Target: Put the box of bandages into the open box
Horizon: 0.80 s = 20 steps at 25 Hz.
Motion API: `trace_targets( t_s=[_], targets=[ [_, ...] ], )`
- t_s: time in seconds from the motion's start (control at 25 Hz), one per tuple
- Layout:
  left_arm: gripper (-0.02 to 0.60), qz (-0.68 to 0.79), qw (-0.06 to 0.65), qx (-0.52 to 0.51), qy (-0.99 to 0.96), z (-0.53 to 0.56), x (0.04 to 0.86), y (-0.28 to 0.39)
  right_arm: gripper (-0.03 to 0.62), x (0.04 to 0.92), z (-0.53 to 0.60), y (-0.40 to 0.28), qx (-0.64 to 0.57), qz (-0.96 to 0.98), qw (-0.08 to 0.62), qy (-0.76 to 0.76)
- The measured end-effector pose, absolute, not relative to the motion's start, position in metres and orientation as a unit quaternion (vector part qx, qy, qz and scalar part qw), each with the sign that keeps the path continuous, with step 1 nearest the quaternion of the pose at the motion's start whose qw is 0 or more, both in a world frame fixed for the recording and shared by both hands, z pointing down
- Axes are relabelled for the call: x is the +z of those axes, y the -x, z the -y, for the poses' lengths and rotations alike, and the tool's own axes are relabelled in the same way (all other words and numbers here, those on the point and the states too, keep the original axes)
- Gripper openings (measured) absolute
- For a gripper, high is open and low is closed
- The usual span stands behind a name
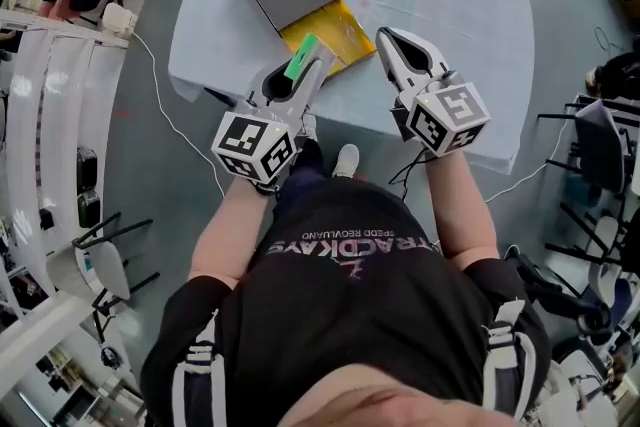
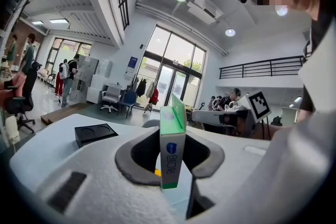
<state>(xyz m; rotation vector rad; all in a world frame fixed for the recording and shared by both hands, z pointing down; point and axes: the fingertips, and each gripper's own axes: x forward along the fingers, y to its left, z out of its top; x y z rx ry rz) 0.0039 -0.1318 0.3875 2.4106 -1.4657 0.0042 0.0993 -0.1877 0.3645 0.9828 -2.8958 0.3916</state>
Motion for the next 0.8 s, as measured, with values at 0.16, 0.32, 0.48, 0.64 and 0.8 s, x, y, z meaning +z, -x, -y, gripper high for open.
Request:
trace_targets(
  t_s=[0.16,0.32,0.48,0.64,0.8],
  targets=[
    [0.101,0.5,0.17,0.01,-0.849,0.15,0.398,-0.006,0.011,0.372,0.203,-0.101,0.137,0.933,0.031,-0.331],
    [0.101,0.486,0.187,0.022,-0.853,0.17,0.418,-0.003,0.011,0.387,0.218,-0.096,0.152,0.926,0.04,-0.344],
    [0.101,0.475,0.217,0.035,-0.852,0.189,0.448,0.002,0.012,0.409,0.23,-0.09,0.173,0.918,0.055,-0.353],
    [0.101,0.468,0.253,0.04,-0.846,0.207,0.476,0.009,0.011,0.43,0.243,-0.083,0.193,0.911,0.069,-0.358],
    [0.101,0.462,0.286,0.044,-0.839,0.22,0.505,0.011,0.011,0.452,0.25,-0.08,0.212,0.903,0.081,-0.365]
  ],
)
